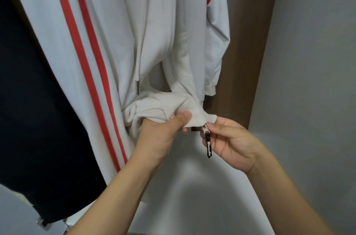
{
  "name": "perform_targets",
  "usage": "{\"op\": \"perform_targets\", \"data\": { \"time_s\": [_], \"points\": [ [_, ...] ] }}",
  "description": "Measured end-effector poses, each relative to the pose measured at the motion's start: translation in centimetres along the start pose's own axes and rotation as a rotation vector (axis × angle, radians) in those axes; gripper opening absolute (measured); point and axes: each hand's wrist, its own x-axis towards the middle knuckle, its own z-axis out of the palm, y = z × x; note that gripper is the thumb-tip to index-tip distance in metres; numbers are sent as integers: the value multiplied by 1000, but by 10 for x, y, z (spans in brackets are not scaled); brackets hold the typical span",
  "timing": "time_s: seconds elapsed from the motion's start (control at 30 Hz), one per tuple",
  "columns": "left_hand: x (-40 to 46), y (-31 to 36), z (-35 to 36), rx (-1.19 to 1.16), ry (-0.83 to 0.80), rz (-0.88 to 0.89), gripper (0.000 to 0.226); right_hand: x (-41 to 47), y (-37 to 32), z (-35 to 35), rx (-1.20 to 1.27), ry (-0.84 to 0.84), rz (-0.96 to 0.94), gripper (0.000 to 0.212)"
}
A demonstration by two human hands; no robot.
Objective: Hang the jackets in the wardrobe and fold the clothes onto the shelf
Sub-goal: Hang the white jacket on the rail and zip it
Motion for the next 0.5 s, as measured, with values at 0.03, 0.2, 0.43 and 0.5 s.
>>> {"op": "perform_targets", "data": {
  "time_s": [0.03, 0.2, 0.43, 0.5],
  "points": [
    [0, 3, 2, -21, 6, 23, 15, 0, -1, 1, -10, 43, -17, 21],
    [-1, 16, 11, 86, 151, 82, 41, 3, -8, 4, -78, 204, -68, 12],
    [-6, 17, 15, 284, 240, 139, 44, 4, -8, 8, -69, 195, -64, 15],
    [-6, 17, 15, 269, 237, 135, 43, 4, -8, 8, -70, 196, -62, 13]
  ]
}}
